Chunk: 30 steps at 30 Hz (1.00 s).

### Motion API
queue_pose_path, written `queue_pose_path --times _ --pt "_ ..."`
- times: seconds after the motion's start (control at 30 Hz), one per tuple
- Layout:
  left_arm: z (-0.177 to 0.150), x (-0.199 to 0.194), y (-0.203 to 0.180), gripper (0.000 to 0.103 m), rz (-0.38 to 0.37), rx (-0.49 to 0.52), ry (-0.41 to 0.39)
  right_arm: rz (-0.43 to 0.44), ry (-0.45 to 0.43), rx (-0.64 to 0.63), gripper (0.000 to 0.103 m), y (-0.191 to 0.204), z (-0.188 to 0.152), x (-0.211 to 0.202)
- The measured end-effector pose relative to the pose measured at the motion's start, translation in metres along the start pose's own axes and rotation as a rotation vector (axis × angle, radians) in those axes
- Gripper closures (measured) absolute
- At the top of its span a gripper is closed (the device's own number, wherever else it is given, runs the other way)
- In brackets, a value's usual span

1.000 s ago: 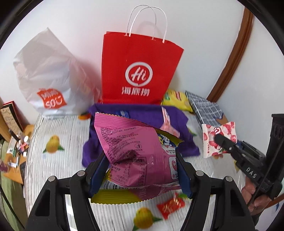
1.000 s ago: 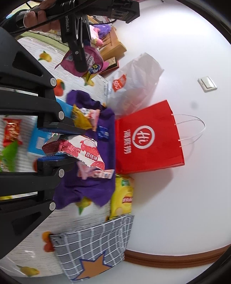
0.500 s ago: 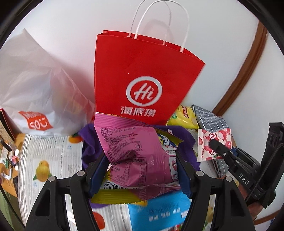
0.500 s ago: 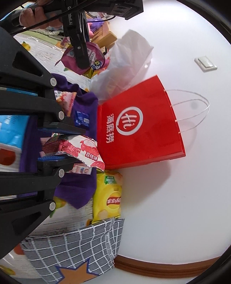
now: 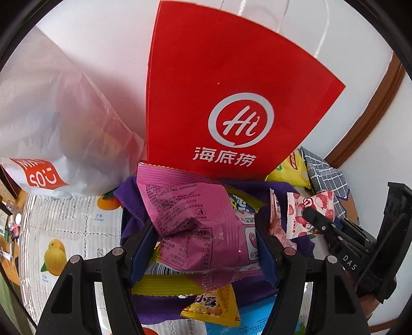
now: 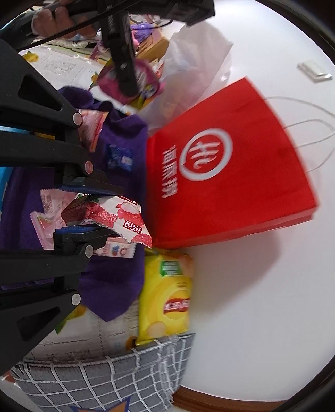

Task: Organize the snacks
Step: 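Lower the strawberry packet onto the towel and open the right tool while the left tool holds the pink bag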

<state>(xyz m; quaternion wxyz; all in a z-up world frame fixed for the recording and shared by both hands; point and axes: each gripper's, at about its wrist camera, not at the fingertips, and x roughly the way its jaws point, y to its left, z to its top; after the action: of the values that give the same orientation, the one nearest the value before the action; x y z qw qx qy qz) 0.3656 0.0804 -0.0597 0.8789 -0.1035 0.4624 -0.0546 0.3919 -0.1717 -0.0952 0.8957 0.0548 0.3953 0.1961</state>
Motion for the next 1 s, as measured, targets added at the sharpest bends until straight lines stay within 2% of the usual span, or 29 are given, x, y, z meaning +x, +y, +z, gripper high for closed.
queue_pose_path --times 0.3,0.73,1.0 --pt "0.000 0.009 0.000 0.034 0.010 0.002 0.022 0.031 0.035 -0.023 0.083 0.000 -0.006 0.012" --pt "-0.001 0.018 0.002 0.034 0.022 0.002 0.039 0.011 0.145 -0.040 0.082 0.001 -0.014 0.035" --pt "-0.001 0.018 0.003 0.034 0.022 0.003 0.038 0.008 0.153 -0.038 0.082 -0.002 -0.015 0.037"
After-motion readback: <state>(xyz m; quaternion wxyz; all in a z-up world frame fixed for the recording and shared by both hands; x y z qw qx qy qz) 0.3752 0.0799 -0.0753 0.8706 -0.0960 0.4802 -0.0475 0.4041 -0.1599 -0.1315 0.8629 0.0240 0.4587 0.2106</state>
